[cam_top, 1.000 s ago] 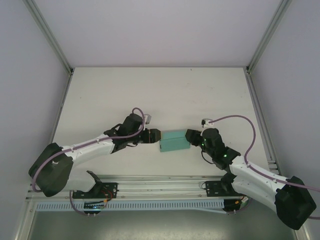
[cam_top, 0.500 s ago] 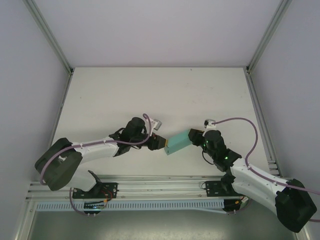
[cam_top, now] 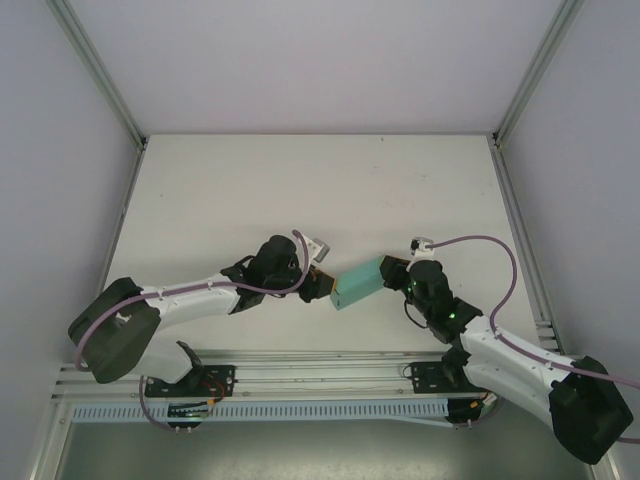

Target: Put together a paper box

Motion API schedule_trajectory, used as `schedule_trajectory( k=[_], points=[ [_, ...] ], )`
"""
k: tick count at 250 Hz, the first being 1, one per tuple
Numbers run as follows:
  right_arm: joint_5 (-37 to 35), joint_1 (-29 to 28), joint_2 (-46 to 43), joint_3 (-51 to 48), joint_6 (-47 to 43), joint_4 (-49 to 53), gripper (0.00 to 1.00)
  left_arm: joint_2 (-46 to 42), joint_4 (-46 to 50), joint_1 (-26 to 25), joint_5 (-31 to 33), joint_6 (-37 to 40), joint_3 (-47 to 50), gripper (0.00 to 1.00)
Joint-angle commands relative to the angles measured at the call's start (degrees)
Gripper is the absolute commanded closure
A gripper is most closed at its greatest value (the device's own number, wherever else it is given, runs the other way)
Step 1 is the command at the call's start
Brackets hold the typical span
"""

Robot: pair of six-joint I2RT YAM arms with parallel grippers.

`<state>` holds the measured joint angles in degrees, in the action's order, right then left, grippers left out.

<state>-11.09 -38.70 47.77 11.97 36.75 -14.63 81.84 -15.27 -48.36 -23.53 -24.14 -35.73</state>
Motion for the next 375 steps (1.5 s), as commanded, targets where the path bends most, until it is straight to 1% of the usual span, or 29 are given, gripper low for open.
schedule_trajectory(
  k=[1,22,37,57,67,77,82,100,108,111,125,145,172,188,198,201,203,205,231,246,255,275,298,316,343,356,375],
  points=[
    [3.76,-0.89,1.23,-2.1,0.7,16.83,0.78,3.68,14.4,-0.77,5.89,3.7,0.11,0.73],
    [3.86,-0.89,0.24,0.11,-0.29,19.11,0.75,3.11,16.53,-0.75,6.32,5.71,-3.94,0.59],
    [3.84,-0.93,-0.04,1.63,-0.88,20.29,0.72,2.59,18.26,-0.78,6.95,6.54,-6.98,0.46],
    [3.8,-0.9,0.34,3.6,-1.45,21.21,0.66,1.79,19.84,-0.78,7.14,7.14,-10.08,0.42],
    [3.83,-0.85,0.66,4.47,-1.75,21.39,0.63,1.53,20.73,-0.8,7.61,7.22,-11.53,0.38],
    [3.62,-0.85,1.19,5.53,-1.77,21.87,0.59,1.31,21.19,-0.78,7.72,7.54,-12.44,0.3],
    [3.54,-0.72,1.4,5.92,-1.73,22.04,0.59,1.22,21.43,-0.77,8.09,7.28,-13.04,0.25],
    [3.32,-0.56,2.27,7.93,-2.29,23.03,0.54,0.89,23.13,-0.78,10.15,6.45,-14.66,0.15],
    [3.12,-0.51,2.56,9.05,-2.39,23.95,0.53,0.73,24.1,-0.78,11.18,5.88,-15.33,0.04],
    [2.98,-0.44,2.57,9.45,-2.5,24.37,0.53,0.66,24.45,-0.77,11.68,5.69,-15.51,0.02],
    [2.43,-0.25,2.77,11.43,-3.18,26.26,0.51,0.04,25.68,-0.77,13.77,4.93,-15.97,0.01],
    [0.74,0.13,2.71,13.88,-4.35,29.28,0.45,-1.34,26.82,-0.69,17.99,3.3,-15.88,0.01],
    [0.97,0.85,2.13,16.25,-7.24,31.53,0.33,-3.54,27.01,-0.55,23.6,1.19,-14.82,0.01],
    [2.87,1.37,1.48,17.44,-11.23,31.05,0.19,-4.27,28.28,0.15,26.67,-0.45,-14.86,0.01],
    [3.82,1.81,1.29,18.61,-14.24,30.62,0.1,-4.58,28.92,1.29,27.07,-1.08,-14.97,0.02],
    [3.79,1.92,1.28,19.02,-15.69,30.43,0.05,-4.62,29.09,1.63,27.05,-1.34,-14.97,0.02],
    [4.94,2.02,1.34,19.25,-16.66,30.34,0.02,-4.66,29.25,1.85,27.05,-1.52,-14.92,0.01],
    [5.62,2.02,1.36,19.52,-17.62,30.23,0.01,-4.72,29.42,2.17,27.0,-1.7,-14.93,0.01],
    [9.24,2.59,3.22,23.63,-29.79,30.26,0.01,-4.94,30.03,6.22,27.09,-3.56,-14.46,0.02],
    [14.48,3.07,5.33,26.3,-39.7,31.11,0.01,-4.88,29.94,7.48,27.41,-3.59,-14.36,0.02],
    [18.12,3.19,6.91,28.77,-46.39,33.27,0.01,-4.82,29.88,8.06,27.4,-3.46,-14.45,0.02],
    [23.79,3.3,10.55,34.22,-60.35,37.84,0.01,-4.51,30.16,9.35,28.02,-3.31,-14.56,0.01],
    [31.02,3.37,15.34,42.04,-77.71,48.76,0.01,-4.54,30.65,11.43,27.71,-3.46,-14.26,0.01],
    [34.42,3.35,20.64,49.29,-86.03,56.82,0.01,-5.2,30.39,12.9,27.47,-3.41,-13.35,0.01],
    [40.24,2.3,29.18,60.42,-104.39,73.82,0.01,-7.0,29.24,14.57,27.42,-2.88,-11.41,0.02],
    [40.38,1.41,32.7,64.56,-108.18,78.41,0.01,-7.52,29.89,15.32,28.54,-2.39,-10.86,0.01],
    [36.5,-0.72,38.42,70.6,-112.09,83.37,0.01,-8.52,32.61,16.29,30.9,-2.44,-10.62,0.02]
  ],
)
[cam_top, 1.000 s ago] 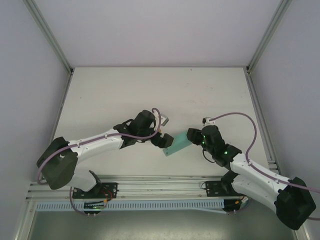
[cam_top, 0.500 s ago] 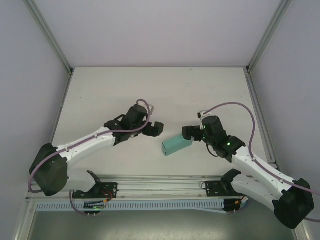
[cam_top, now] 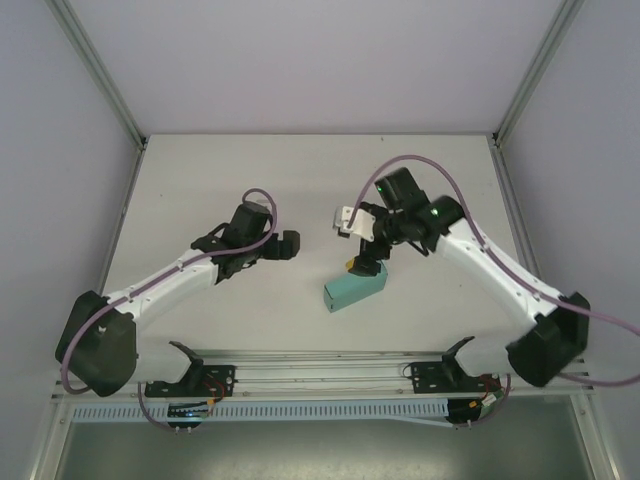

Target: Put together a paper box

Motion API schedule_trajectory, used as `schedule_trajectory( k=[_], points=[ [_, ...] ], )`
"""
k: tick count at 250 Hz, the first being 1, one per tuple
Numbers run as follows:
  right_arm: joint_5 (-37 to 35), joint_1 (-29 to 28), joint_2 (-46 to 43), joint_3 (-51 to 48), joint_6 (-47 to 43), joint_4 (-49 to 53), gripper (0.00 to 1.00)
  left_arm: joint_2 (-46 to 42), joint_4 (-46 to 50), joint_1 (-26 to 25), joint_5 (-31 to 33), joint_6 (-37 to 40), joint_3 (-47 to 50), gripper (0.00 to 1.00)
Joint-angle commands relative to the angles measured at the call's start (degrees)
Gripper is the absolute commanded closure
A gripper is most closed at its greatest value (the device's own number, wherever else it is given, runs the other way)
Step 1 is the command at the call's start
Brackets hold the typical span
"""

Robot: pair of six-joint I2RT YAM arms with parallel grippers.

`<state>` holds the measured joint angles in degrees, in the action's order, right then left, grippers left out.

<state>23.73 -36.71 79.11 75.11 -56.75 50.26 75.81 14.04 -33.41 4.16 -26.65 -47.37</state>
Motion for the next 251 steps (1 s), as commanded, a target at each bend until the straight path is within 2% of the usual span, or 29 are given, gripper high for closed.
schedule_trajectory(
  k=[1,22,39,65,114,149,179,199,225,251],
  points=[
    [1.42,-2.87,7.36,7.7,-18.88,18.74,0.01,-2.59,3.38,1.38,3.35,0.09,1.09,0.01],
    [-7.19,-6.28,13.61,13.03,-24.33,26.19,0.01,-4.58,4.06,2.03,4.85,0.46,2.87,0.01],
    [-12.14,-7.46,15.84,14.51,-23.85,24.17,0.01,-6.35,4.3,2.38,5.71,0.06,4.54,0.01],
    [-13.55,-8.16,18.88,16.45,-24.07,25.3,0.01,-8.84,5.28,2.47,7.85,-1.63,6.75,0.02],
    [-17.98,-10.2,19.68,8.72,-20.91,21.64,0.02,-9.98,6.41,2.57,9.63,-2.4,8.21,0.01],
    [-19.42,-10.77,21.61,7.49,-17.72,16.52,0.05,-8.36,8.46,2.56,10.48,-1.29,6.22,0.01],
    [-22.89,-11.49,22.23,1.98,-17.04,9.64,0.07,-8.35,8.92,2.51,11.26,-1.12,5.81,0.02],
    [-25.78,-11.4,23.8,2.34,-16.42,8.42,0.14,-9.08,8.22,2.56,11.55,-0.45,6.3,0.01],
    [-25.25,-11.61,24.9,2.48,-16.98,8.38,0.2,-9.91,8.4,2.56,13.12,0.21,6.33,0.01],
    [-25.13,-11.56,25.3,2.23,-17.07,7.68,0.39,-10.85,8.84,2.56,13.65,1.03,6.38,0.01]
  ],
)
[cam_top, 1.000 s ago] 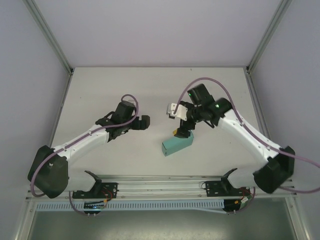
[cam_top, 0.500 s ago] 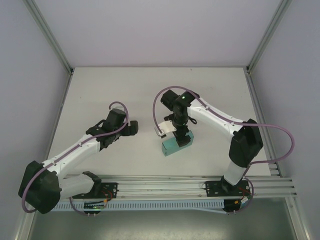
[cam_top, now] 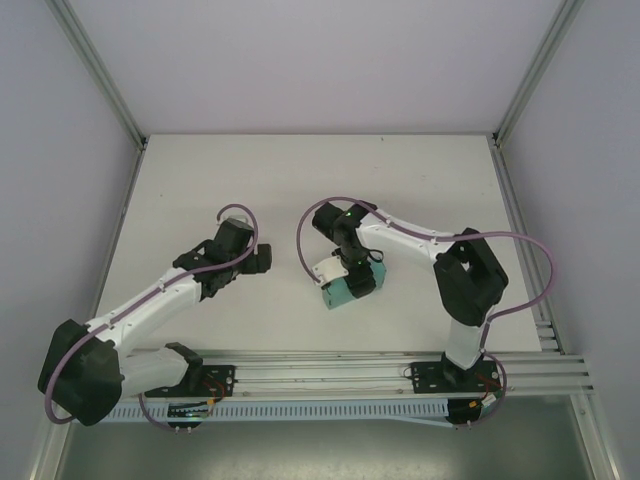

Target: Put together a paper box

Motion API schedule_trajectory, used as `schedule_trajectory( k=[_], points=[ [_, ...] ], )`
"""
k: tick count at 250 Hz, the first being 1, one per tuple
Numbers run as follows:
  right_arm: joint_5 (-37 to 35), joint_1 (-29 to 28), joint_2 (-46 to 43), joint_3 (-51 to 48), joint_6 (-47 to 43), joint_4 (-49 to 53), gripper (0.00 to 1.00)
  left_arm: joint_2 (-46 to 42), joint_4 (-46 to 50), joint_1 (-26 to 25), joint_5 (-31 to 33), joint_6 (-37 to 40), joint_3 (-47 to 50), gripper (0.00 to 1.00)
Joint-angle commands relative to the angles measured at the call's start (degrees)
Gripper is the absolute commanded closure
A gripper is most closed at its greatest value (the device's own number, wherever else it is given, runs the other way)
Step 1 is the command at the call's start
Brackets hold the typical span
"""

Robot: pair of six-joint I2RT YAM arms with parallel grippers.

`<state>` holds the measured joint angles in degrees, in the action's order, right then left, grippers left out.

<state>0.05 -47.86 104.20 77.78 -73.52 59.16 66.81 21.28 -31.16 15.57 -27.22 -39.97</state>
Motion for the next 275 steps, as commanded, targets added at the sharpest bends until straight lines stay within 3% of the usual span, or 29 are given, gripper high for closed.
schedule_trajectory(
  k=[1,15,56,93,144,180,226,275],
  points=[
    [-1.51,-0.45,0.21,-0.43,-0.31,-1.23,0.4,-1.85,1.63,0.31,2.25,1.58,-1.01,0.02],
    [-1.96,-0.43,0.56,-0.43,-0.31,-1.29,0.48,-2.33,2.38,0.3,2.98,1.8,-1.16,0.02],
    [-4.78,-0.48,0.53,-0.39,0.85,-2.44,0.5,-4.51,3.07,0.31,4.35,1.1,-0.45,0.02],
    [-10.41,-0.04,-1.95,-1.16,3.4,-9.69,0.63,-6.37,2.41,0.35,4.49,0.81,-0.44,0.01],
    [-24.78,1.66,-3.66,-3.66,6.21,-30.44,0.63,-7.04,2.0,0.3,4.2,-0.34,-0.88,0.01],
    [-33.58,2.45,0.15,-5.09,7.78,-47.91,0.62,-7.38,2.6,0.31,3.92,-1.98,-1.08,0.01],
    [-42.26,2.96,6.72,-1.09,12.73,-53.87,0.61,-9.17,2.97,0.31,4.5,-1.8,-1.08,0.01],
    [-38.11,1.82,8.07,-3.67,17.44,-52.74,0.57,-10.95,1.52,0.31,3.28,-1.12,-0.13,0.01]
  ],
)
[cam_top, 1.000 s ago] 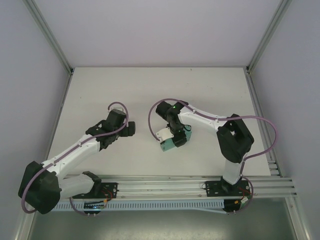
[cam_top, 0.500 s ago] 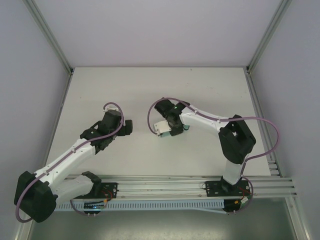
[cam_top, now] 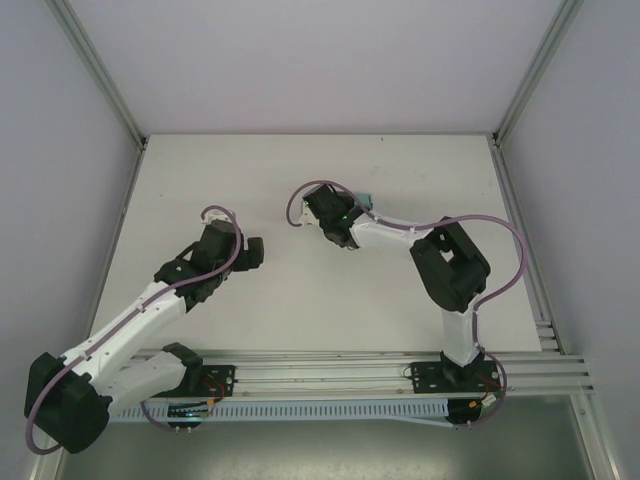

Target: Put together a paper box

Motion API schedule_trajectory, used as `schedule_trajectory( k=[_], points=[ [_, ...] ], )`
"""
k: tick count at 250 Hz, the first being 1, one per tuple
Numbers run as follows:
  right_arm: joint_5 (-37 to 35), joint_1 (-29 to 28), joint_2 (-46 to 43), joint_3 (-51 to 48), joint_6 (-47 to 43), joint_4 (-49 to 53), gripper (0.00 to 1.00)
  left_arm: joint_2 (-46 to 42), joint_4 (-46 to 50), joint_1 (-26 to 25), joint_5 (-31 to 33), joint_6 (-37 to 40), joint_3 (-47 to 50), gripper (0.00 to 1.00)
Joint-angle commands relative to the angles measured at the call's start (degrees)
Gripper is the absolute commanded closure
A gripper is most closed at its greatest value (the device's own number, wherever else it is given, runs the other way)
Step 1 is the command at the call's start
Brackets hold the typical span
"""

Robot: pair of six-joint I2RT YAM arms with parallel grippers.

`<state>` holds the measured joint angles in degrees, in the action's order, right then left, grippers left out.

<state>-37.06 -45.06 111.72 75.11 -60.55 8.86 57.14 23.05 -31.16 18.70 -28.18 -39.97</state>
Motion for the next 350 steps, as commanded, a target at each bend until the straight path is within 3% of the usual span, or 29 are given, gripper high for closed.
schedule_trajectory(
  k=[1,79,99,112,133,209,233,254,279,303,322,350],
  points=[
    [-1.04,-0.99,0.58,-1.1,4.48,-2.44,0.57,-1.32,-0.25,0.31,0.09,-0.14,-0.12,0.01],
    [-0.17,-3.59,-0.75,-6.95,6.91,-0.11,0.51,-0.98,-0.57,0.31,-0.96,-0.17,0.59,0.01],
    [0.87,-4.51,-1.78,-7.71,8.43,2.17,0.39,-0.98,-0.55,0.31,-1.13,0.04,0.59,0.02],
    [2.43,-4.91,-2.42,-7.7,9.49,4.6,0.19,-1.03,-0.77,0.31,-1.12,0.0,0.55,0.01],
    [3.57,-5.66,-3.62,-7.64,11.33,6.89,0.01,-0.83,-1.85,0.31,-1.46,0.85,0.34,0.02],
    [15.41,-8.29,-12.85,-4.58,17.53,25.15,0.01,0.49,-4.31,0.33,-2.9,2.17,-0.96,0.01],
    [18.14,-7.5,-17.71,-3.57,21.92,26.52,0.01,1.19,-4.5,0.31,-2.71,1.94,-1.32,0.02],
    [22.49,-3.95,-22.67,-2.31,30.36,27.23,0.01,1.73,-5.39,0.92,-3.45,2.31,-1.49,0.02],
    [27.51,4.74,-29.79,-4.94,43.07,22.99,0.01,2.52,-7.98,3.22,-5.41,2.16,-1.02,0.02],
    [24.9,12.47,-37.68,-14.55,52.47,11.49,0.01,3.94,-10.84,7.23,-7.16,2.14,-0.61,0.01],
    [26.76,22.21,-43.25,-22.51,58.03,3.07,0.01,5.37,-13.6,11.42,-8.09,3.48,-0.4,0.01],
    [31.06,33.56,-48.86,-34.72,57.52,-11.51,0.01,7.92,-24.86,17.94,-9.72,10.18,2.96,0.01]
  ],
)
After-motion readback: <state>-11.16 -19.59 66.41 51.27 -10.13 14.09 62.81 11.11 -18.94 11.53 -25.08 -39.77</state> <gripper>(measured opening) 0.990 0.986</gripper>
